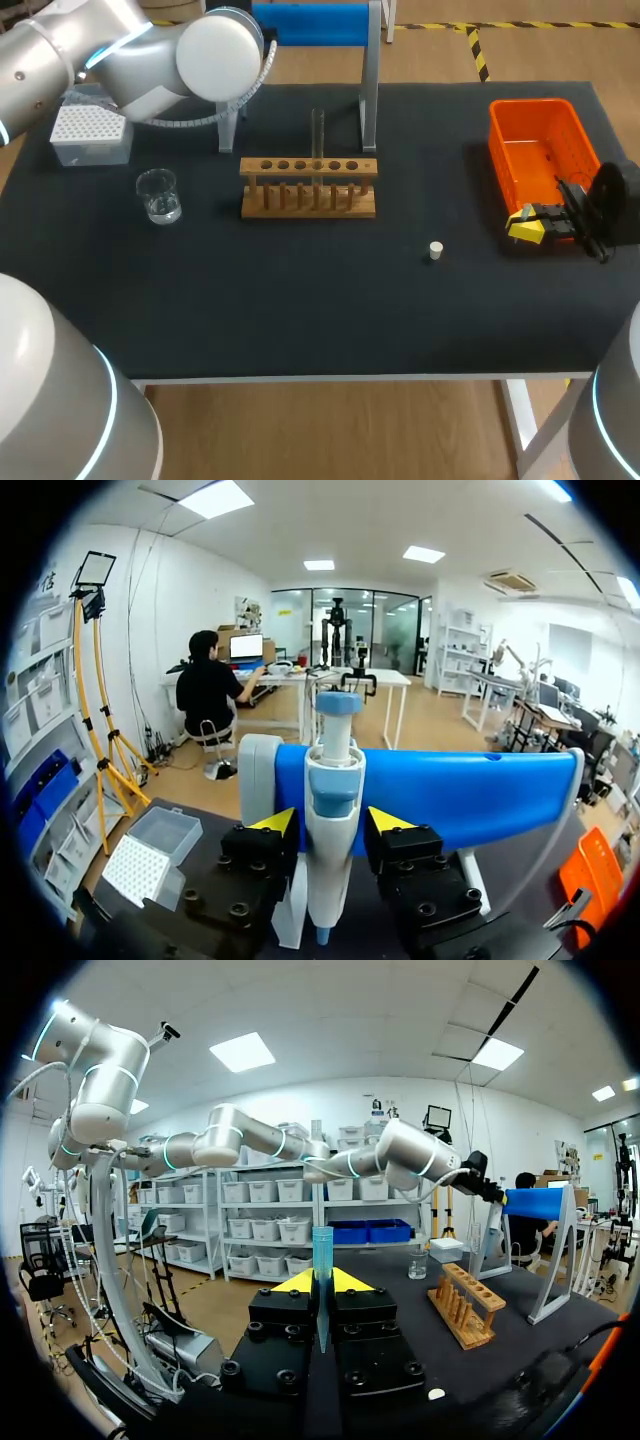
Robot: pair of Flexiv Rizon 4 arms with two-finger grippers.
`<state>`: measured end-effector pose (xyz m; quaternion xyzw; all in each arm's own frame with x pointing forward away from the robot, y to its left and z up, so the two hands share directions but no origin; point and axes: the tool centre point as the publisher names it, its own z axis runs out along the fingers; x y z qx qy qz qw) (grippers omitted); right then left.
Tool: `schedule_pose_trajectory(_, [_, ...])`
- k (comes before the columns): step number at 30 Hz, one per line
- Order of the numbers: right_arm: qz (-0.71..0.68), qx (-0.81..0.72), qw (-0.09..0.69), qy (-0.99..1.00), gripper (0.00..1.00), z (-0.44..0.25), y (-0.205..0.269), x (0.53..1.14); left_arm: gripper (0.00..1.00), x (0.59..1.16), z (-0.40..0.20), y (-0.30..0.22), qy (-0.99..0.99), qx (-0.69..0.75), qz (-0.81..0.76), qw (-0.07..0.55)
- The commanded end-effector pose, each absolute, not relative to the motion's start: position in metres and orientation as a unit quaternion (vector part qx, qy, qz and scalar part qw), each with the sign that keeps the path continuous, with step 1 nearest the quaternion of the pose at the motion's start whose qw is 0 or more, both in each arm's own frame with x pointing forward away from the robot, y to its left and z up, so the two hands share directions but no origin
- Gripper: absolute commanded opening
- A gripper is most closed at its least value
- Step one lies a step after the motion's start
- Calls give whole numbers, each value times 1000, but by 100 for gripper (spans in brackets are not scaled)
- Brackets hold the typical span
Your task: Invert the test tube, pick up the pipette, mount the tip to pipette, aspirate from beaker and dispense into the tube, eject the tip, return the pipette, and cap with the stopper.
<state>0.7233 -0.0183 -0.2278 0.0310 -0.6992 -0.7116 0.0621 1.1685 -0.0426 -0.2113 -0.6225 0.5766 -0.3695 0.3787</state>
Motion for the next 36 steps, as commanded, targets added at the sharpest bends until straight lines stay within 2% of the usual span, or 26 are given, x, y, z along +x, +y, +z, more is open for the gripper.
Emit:
schedule_pose_trajectory(1, [-711,31,62,-699,0,-228,-18,723,40,1172,-212,-44,579,-623,-369,376])
schedule_pose_trajectory(22, [-711,31,62,-699,0,-228,-18,723,39,1176,-215,-45,580,-624,-367,374])
schedule_pose_trajectory(23, [-711,31,62,-699,0,-228,-18,723,31,1176,-214,-45,579,-624,-367,374])
schedule_pose_trajectory(24, [-711,31,62,-699,0,-228,-18,723,13,1176,-214,-45,579,-624,-367,374])
schedule_pose_trajectory(25, [-711,31,62,-699,0,-228,-18,723,0,1176,-214,-45,579,-624,-368,374])
schedule_pose_trajectory(36, [-711,31,62,-699,0,-228,-18,723,0,1174,-206,-43,574,-624,-369,379])
